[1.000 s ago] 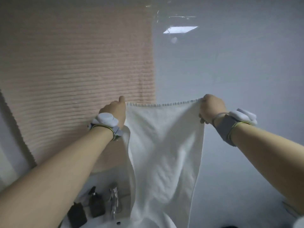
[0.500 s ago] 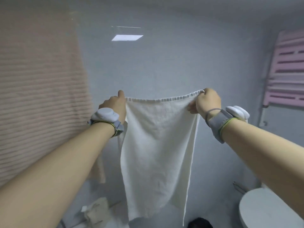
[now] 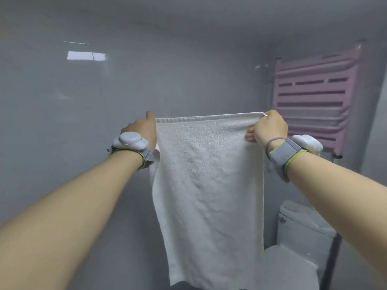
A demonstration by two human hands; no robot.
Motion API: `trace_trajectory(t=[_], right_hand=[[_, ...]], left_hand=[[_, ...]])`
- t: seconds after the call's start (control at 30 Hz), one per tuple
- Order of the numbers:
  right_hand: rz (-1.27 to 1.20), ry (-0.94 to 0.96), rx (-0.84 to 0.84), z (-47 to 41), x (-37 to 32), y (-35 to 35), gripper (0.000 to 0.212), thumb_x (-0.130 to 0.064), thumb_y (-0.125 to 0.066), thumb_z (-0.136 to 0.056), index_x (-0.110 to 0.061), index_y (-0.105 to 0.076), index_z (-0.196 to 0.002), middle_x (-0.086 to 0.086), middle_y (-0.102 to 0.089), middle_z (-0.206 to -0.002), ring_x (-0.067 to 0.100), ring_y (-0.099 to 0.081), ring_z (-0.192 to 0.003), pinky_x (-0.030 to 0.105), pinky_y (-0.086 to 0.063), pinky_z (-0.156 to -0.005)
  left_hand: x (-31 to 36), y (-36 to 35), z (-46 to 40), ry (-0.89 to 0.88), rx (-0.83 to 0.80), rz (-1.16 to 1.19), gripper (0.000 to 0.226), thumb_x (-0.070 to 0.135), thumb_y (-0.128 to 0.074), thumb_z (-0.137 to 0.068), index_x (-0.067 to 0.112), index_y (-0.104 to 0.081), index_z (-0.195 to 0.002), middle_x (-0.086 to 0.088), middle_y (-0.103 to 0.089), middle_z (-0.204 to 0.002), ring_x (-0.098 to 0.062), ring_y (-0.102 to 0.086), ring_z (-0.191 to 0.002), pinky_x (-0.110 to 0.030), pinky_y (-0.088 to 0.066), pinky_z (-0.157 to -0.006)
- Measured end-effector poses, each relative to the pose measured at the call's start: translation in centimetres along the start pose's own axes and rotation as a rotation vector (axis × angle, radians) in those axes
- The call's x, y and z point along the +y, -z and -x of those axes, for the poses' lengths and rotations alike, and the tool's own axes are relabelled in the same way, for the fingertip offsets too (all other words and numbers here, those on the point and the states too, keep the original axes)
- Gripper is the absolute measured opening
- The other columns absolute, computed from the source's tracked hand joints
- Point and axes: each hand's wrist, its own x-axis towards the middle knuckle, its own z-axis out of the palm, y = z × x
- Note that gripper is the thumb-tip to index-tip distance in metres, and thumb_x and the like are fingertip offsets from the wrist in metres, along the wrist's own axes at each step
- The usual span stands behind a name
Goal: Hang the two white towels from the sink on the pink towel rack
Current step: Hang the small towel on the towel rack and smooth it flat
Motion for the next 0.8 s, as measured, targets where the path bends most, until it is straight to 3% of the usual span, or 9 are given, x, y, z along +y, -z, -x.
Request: trace_trajectory(t=[0.07,0.17,0.2,0.37,0.5,0.6,0.7,0.8], right_hand=[[0.023,0.007,0.021,-2.1,0.7,1.7,0.027,-0.004,-0.028,-0.081,-0.011,-0.052,-0.092,0.021,-0.065,-0.097,0.028,-0.056,-0.052,0.032,-0.058,-0.046],[-0.008,-0.008,0.060,-6.3,2.3,4.7,0.026,-0.011,-0.024,-0.064,-0.018,-0.046,-0.074,0.020,-0.062,-0.095,0.029,-0.053,-0.057,0.053,-0.058,-0.054],[-0.023,-0.020,0.059,-6.8,2.5,4.8,0.025,-0.011,-0.023,-0.063,-0.019,-0.045,-0.071,0.019,-0.060,-0.093,0.028,-0.050,-0.058,0.053,-0.058,-0.054],[0.063,-0.031,0.095,-10.7,2.8,7.7,0.009,-0.006,-0.040,-0.088,-0.011,-0.047,-0.089,0.012,-0.053,-0.083,0.028,-0.050,-0.062,0.031,-0.047,-0.052],[0.058,-0.034,0.205,-15.1,5.1,9.0,0.017,-0.012,-0.028,-0.065,-0.020,-0.042,-0.069,0.011,-0.051,-0.087,0.029,-0.048,-0.061,0.037,-0.050,-0.055],[0.204,0.004,0.230,-17.8,6.5,9.7,0.017,-0.016,-0.035,-0.071,-0.015,-0.049,-0.083,0.020,-0.063,-0.093,0.037,-0.063,-0.078,0.045,-0.057,-0.068],[0.276,0.012,0.282,-20.1,7.4,10.2,0.027,-0.017,-0.037,-0.079,-0.011,-0.055,-0.097,0.021,-0.065,-0.090,0.037,-0.064,-0.085,0.035,-0.054,-0.068],[0.337,0.036,0.349,-24.4,9.5,9.9,0.049,-0.022,-0.027,-0.071,-0.007,-0.060,-0.104,0.022,-0.070,-0.093,0.040,-0.067,-0.092,0.047,-0.056,-0.080]], left_hand=[[2.9,-0.5,-1.3,-0.024,-0.013,-0.004,0.025,0.007,-0.047,-0.085,0.010,-0.031,-0.104,-0.009,-0.048,-0.074,-0.034,-0.053,-0.065,-0.038,-0.042,-0.058],[7.8,-1.2,-3.2,-0.064,-0.034,0.034,0.032,0.012,-0.056,-0.082,0.009,-0.034,-0.104,-0.012,-0.053,-0.080,-0.035,-0.055,-0.068,-0.037,-0.043,-0.058],[8.1,-1.0,-3.3,-0.082,-0.046,0.026,0.034,0.013,-0.059,-0.081,0.008,-0.035,-0.104,-0.013,-0.055,-0.082,-0.035,-0.056,-0.069,-0.037,-0.043,-0.059],[13.8,-2.0,-5.9,-0.195,-0.079,0.046,0.042,0.011,-0.065,-0.074,0.005,-0.037,-0.104,-0.015,-0.055,-0.083,-0.032,-0.056,-0.067,-0.036,-0.044,-0.056],[17.6,-4.6,-8.9,-0.276,-0.070,0.031,0.045,0.012,-0.067,-0.070,0.007,-0.034,-0.100,-0.012,-0.050,-0.077,-0.028,-0.052,-0.060,-0.033,-0.042,-0.052],[20.7,-7.8,-12.0,-0.317,-0.046,0.026,0.040,0.010,-0.064,-0.072,0.008,-0.034,-0.098,-0.013,-0.053,-0.078,-0.026,-0.049,-0.058,-0.033,-0.039,-0.051],[23.0,-10.2,-14.8,-0.348,-0.020,0.039,0.044,0.013,-0.069,-0.071,0.009,-0.034,-0.098,-0.009,-0.048,-0.072,-0.026,-0.049,-0.057,-0.032,-0.037,-0.050],[25.4,-12.7,-17.8,-0.398,-0.005,0.058,0.046,0.013,-0.070,-0.069,0.009,-0.036,-0.100,-0.009,-0.051,-0.076,-0.027,-0.051,-0.059,-0.030,-0.035,-0.049]])
